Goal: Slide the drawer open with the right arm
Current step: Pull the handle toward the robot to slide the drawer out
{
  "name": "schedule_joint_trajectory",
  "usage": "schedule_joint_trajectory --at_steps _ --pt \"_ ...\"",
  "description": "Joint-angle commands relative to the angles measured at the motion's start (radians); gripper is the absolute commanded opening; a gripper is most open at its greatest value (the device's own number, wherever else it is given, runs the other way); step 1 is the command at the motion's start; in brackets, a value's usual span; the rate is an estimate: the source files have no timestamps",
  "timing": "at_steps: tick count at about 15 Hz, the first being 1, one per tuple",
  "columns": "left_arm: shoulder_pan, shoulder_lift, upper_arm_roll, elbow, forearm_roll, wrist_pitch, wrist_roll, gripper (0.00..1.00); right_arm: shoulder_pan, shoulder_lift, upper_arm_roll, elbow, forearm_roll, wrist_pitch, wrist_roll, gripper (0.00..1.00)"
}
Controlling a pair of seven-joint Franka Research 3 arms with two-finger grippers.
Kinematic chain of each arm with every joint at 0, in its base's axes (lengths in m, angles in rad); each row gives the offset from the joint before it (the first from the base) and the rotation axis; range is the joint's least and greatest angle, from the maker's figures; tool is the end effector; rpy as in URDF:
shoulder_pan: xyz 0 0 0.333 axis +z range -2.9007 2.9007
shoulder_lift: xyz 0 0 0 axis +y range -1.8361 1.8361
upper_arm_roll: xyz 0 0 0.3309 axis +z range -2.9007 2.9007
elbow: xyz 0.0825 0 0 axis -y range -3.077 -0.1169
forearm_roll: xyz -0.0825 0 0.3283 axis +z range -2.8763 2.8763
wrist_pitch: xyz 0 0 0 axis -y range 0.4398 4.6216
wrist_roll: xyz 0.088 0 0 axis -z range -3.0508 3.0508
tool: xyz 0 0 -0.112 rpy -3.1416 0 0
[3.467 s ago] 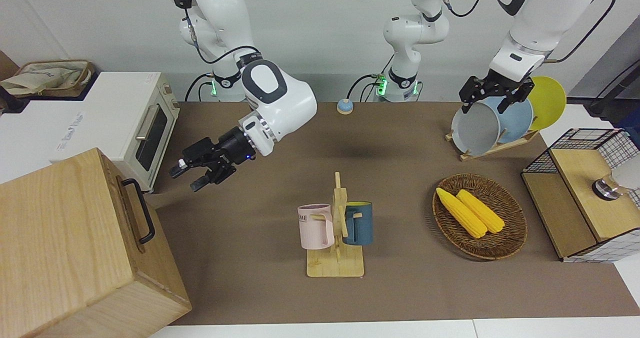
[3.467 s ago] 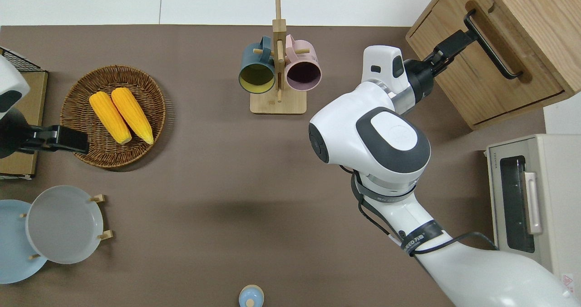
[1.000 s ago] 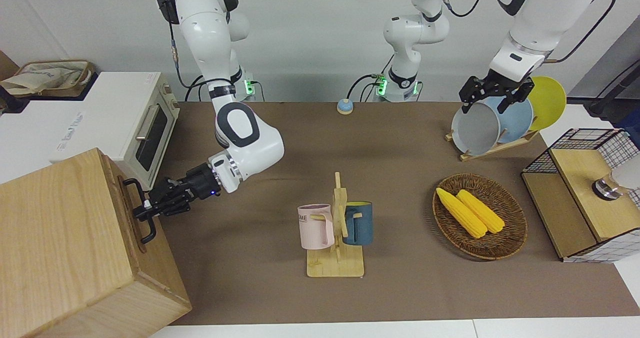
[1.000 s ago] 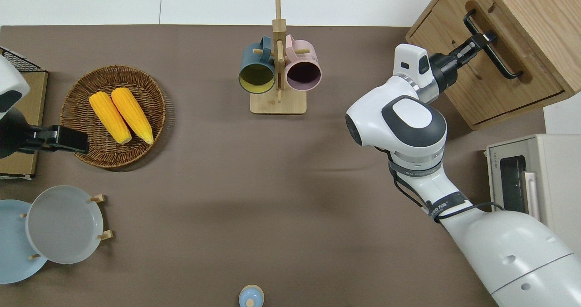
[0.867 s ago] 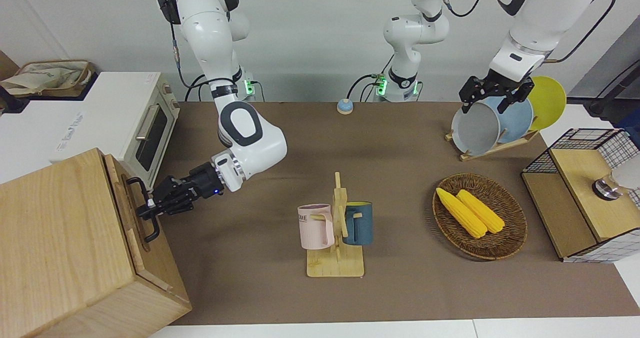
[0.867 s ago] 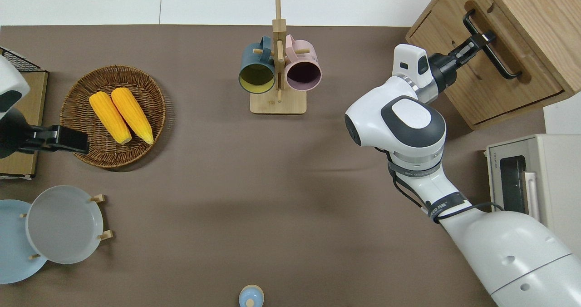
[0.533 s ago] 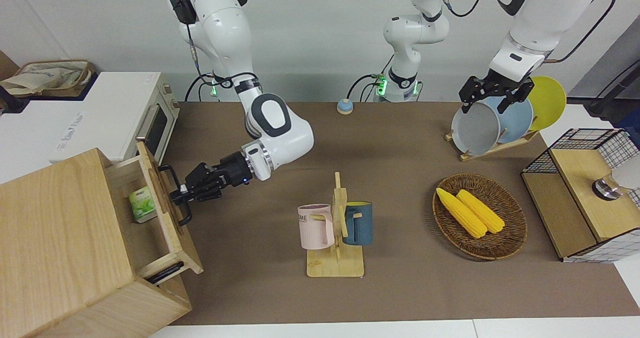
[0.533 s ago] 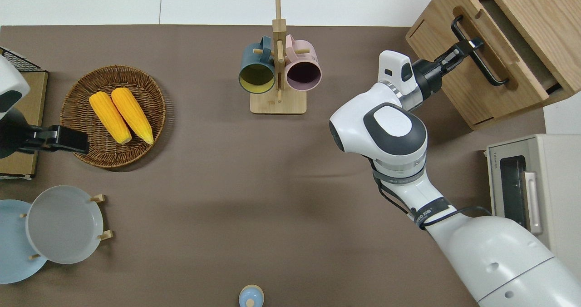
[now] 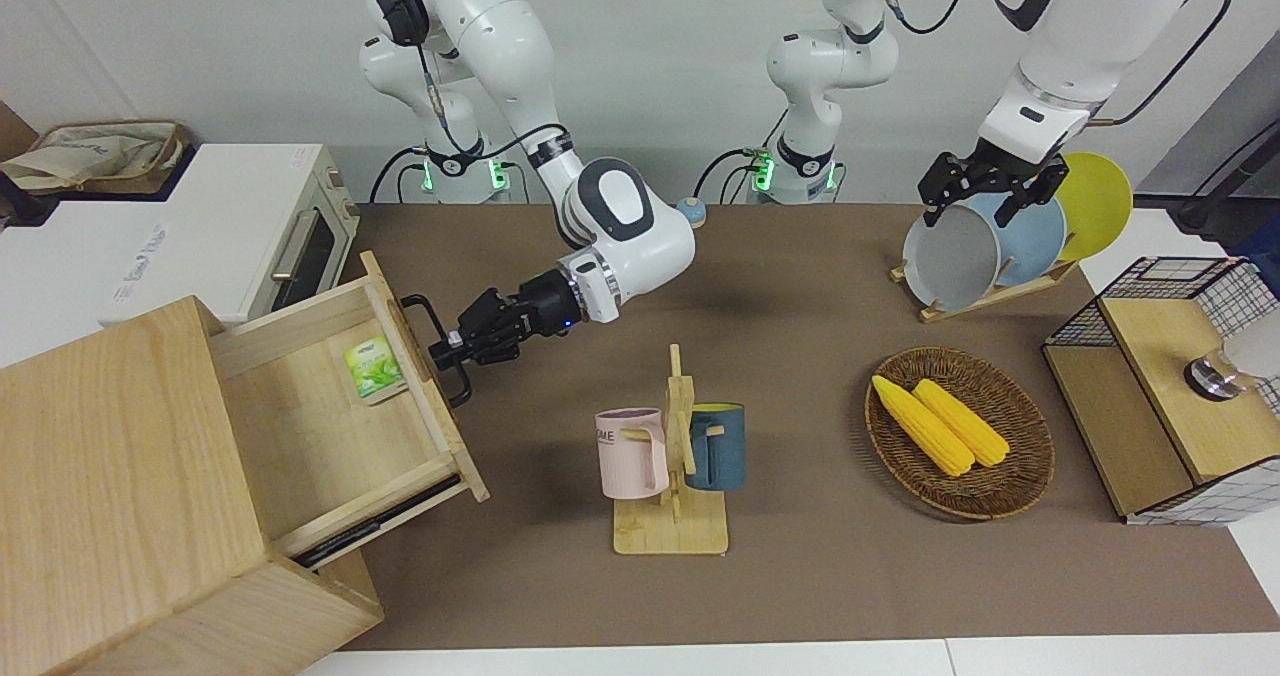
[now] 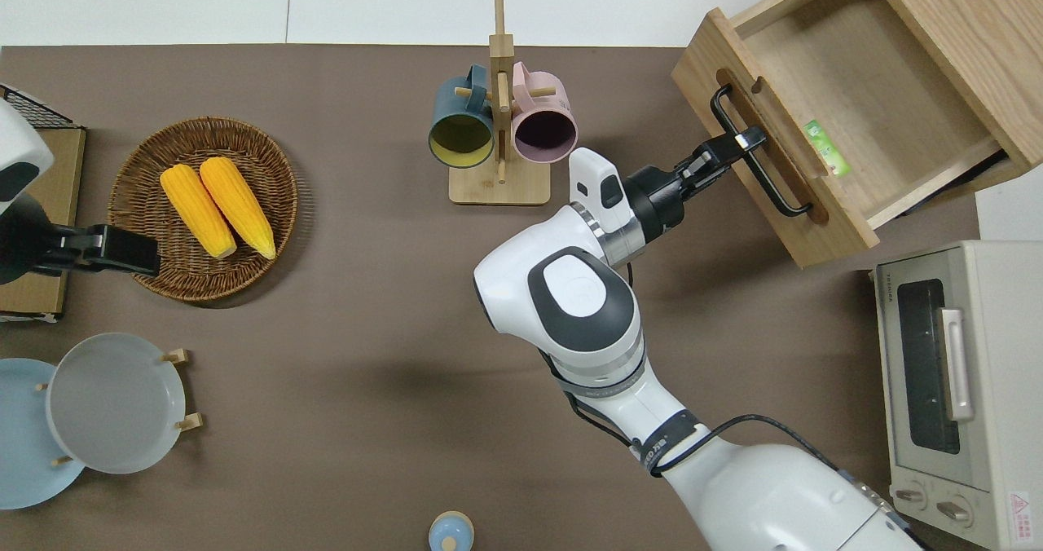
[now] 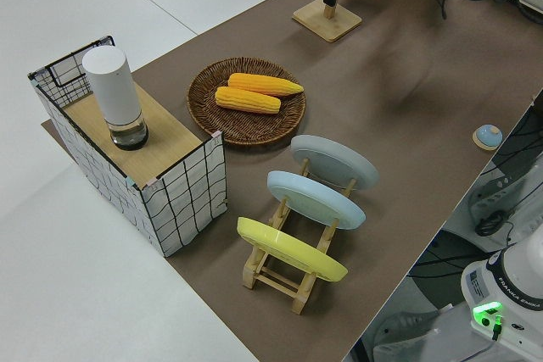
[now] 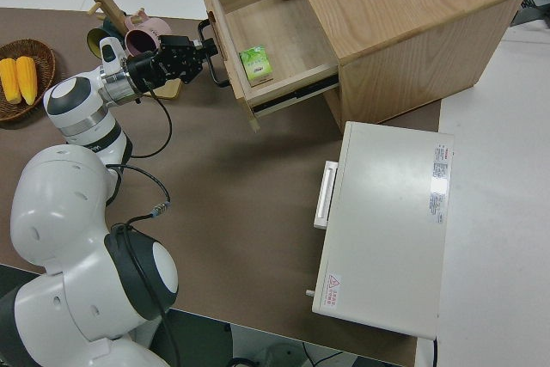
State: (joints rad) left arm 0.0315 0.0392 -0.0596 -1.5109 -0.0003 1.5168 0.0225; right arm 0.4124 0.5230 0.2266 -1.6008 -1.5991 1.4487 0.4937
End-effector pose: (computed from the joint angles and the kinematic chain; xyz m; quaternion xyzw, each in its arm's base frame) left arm 0.5059 -0.0135 0.6349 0.9995 -0.0253 -0.0166 0.0013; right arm 0.5873 0.2467 0.4330 0.6868 0.2020 0.1615 0.6793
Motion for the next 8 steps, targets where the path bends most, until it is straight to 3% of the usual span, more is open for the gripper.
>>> schedule_joint_trajectory --at_steps 1,8 --pt "0.004 0.011 -0.006 0.026 0.017 -0.020 0.010 0.99 0.057 0.003 0.005 0.027 0.034 -0.004 -0.069 0.000" --pt "0.004 0.011 -0.006 0.026 0.017 -0.020 0.010 0.99 0.085 0.003 0.005 0.027 0.048 -0.024 -0.069 0.000"
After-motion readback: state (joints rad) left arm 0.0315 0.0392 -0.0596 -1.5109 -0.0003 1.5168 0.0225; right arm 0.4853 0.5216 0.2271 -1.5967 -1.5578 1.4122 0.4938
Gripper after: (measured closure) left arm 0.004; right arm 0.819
